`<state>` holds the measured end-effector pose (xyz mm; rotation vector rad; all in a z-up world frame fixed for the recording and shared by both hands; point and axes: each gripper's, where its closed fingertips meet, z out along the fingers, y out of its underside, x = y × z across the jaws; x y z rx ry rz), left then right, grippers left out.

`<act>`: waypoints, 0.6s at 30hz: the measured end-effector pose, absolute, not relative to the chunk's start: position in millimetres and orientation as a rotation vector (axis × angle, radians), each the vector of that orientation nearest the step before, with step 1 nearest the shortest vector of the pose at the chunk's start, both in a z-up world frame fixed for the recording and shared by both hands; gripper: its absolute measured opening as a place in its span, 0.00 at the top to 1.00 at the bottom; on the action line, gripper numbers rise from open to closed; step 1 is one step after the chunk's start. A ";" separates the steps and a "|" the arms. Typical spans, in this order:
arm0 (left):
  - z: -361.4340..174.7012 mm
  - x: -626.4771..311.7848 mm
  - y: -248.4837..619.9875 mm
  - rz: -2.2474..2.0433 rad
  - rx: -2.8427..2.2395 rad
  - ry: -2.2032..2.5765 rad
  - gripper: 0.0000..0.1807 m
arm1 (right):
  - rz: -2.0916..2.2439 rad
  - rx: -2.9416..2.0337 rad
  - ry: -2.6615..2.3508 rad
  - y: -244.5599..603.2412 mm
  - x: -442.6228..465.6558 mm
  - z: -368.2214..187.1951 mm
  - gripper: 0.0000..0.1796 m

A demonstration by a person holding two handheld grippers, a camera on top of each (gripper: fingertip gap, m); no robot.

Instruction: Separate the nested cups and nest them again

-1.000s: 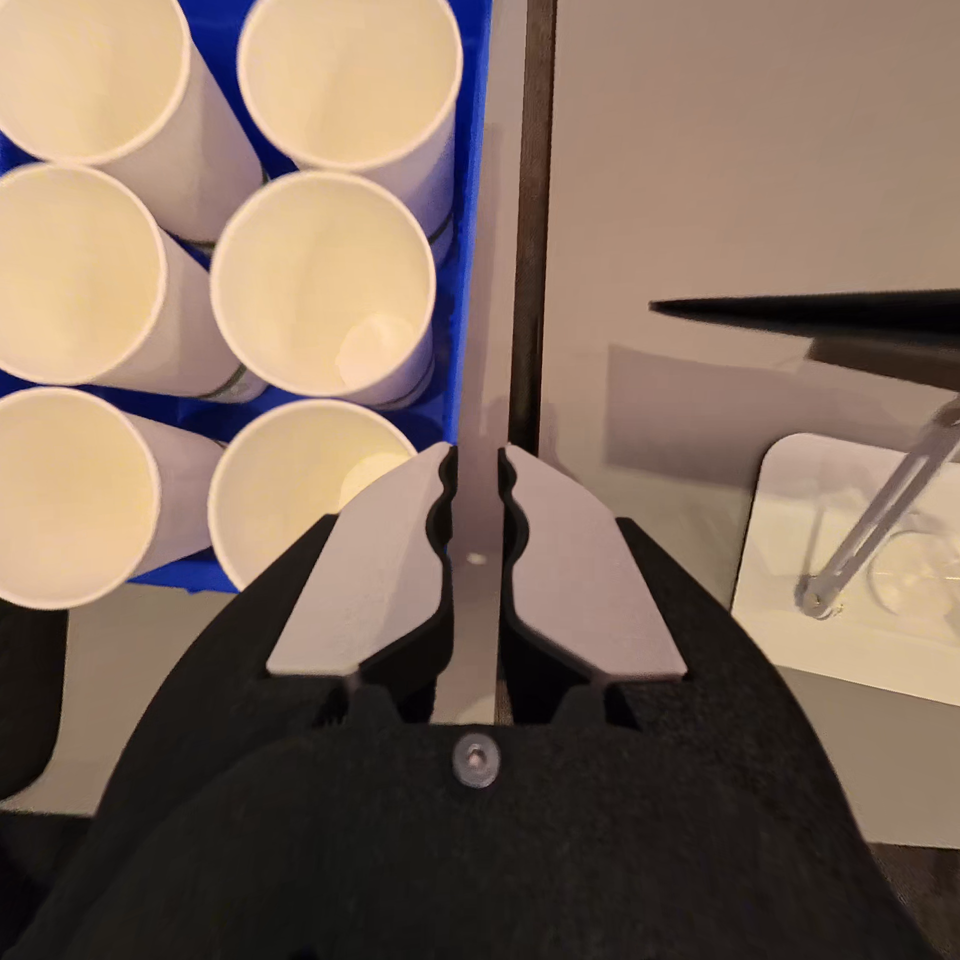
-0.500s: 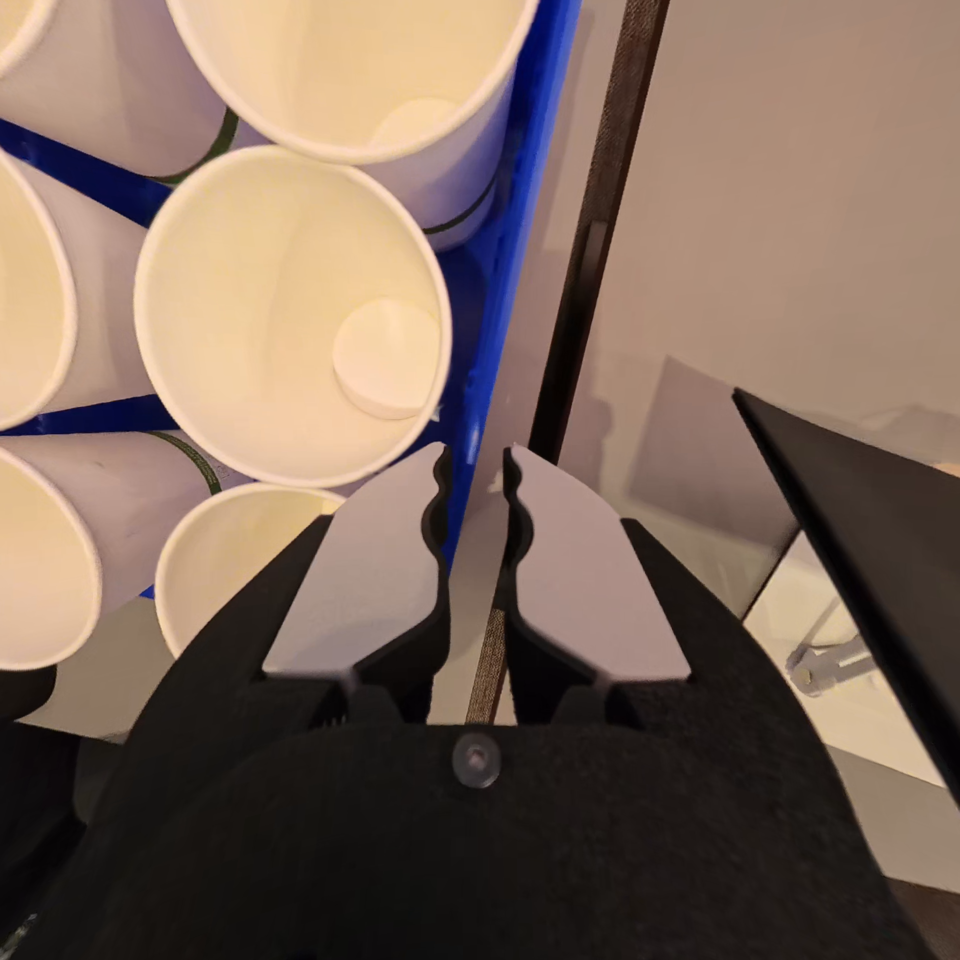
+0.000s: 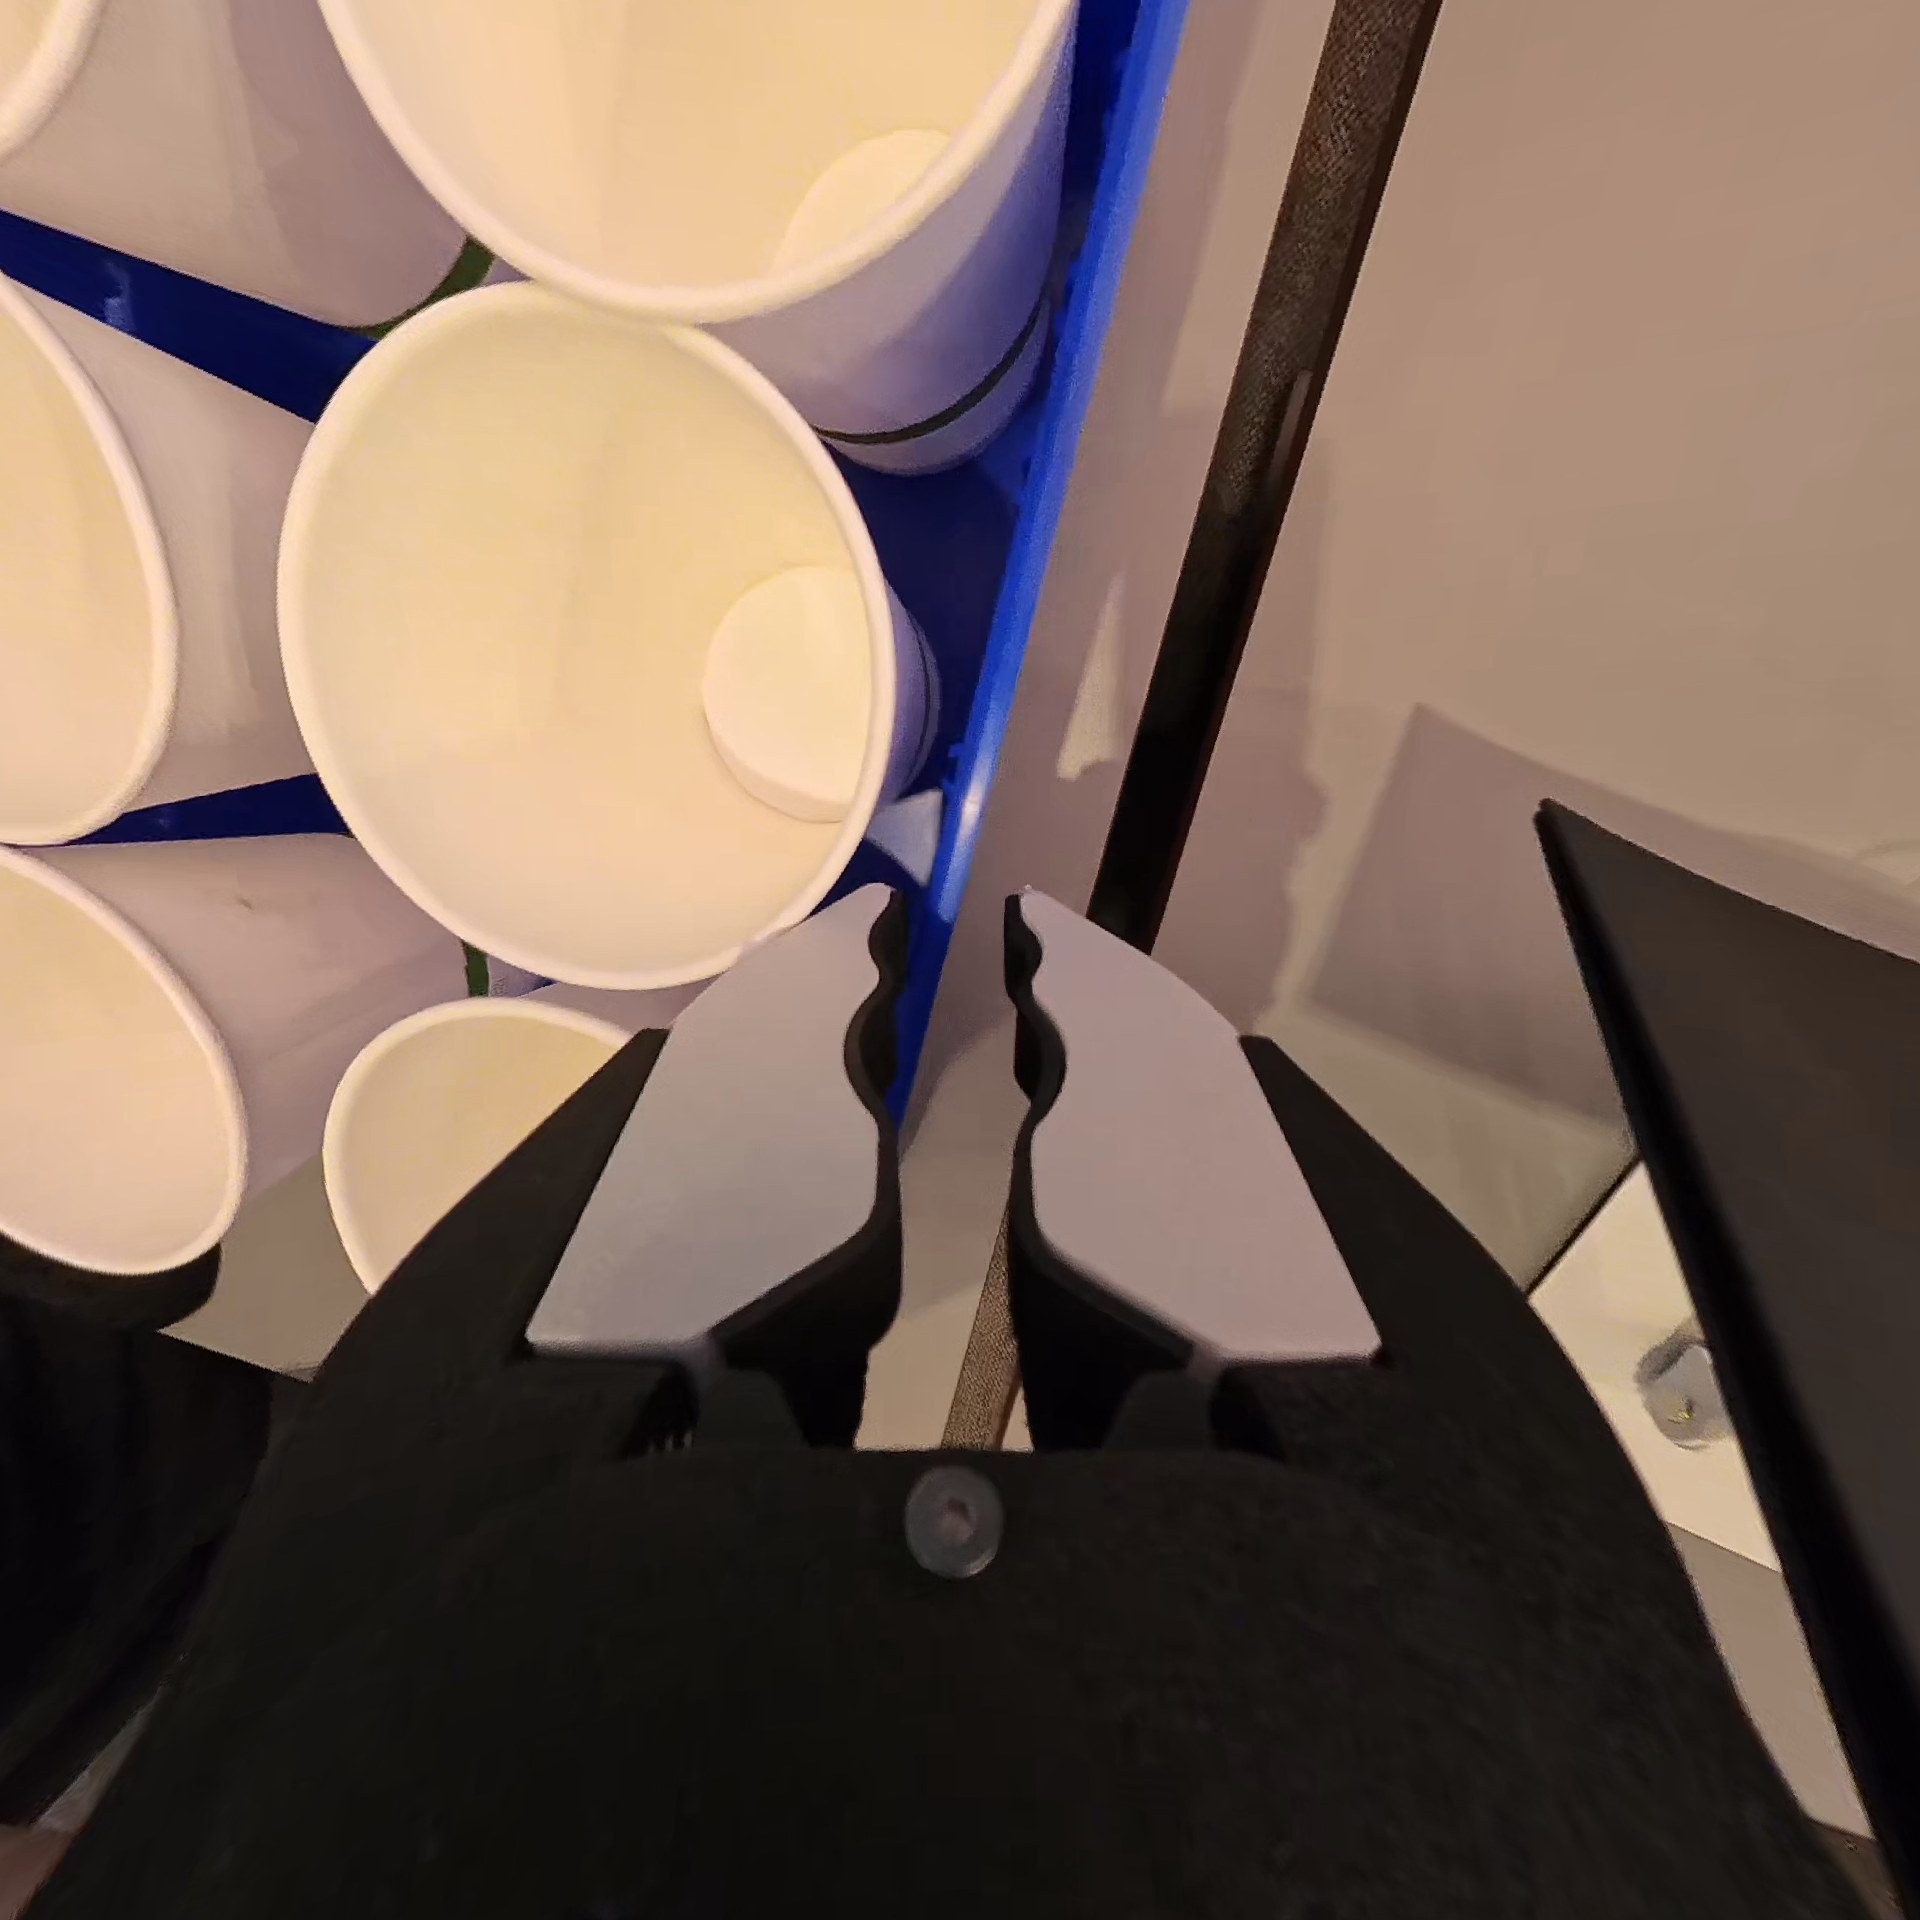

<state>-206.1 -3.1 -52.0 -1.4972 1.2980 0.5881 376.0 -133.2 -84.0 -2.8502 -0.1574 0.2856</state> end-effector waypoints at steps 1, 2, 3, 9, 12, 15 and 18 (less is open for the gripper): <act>-46.1 -209.9 -1.4 0.663 -1.462 1.280 0.66 | 0.296 -2.842 -0.157 -133.2 375.5 -84.0 0.91; -40.4 -213.2 -0.3 0.729 -1.430 1.262 0.66 | 0.301 -2.834 -0.162 -133.4 375.3 -83.9 0.91; -35.4 -215.7 0.2 0.779 -1.405 1.245 0.66 | 0.306 -2.828 -0.165 -133.5 375.1 -83.7 0.91; -31.6 -220.6 -0.5 0.860 -1.380 1.240 0.65 | 0.339 -2.826 -0.145 -137.3 373.8 -82.2 0.91; -46.8 -215.5 -3.5 0.746 -1.454 1.287 0.66 | 0.332 -2.805 -0.140 -137.3 372.9 -76.1 0.91; -70.3 -203.9 -15.1 0.470 -1.621 1.347 0.65 | 0.297 -2.761 -0.118 -135.3 375.6 -64.5 0.91; -80.6 -187.7 -37.2 0.117 -1.786 1.374 0.62 | 0.255 -2.762 -0.121 -139.2 378.1 -58.2 0.91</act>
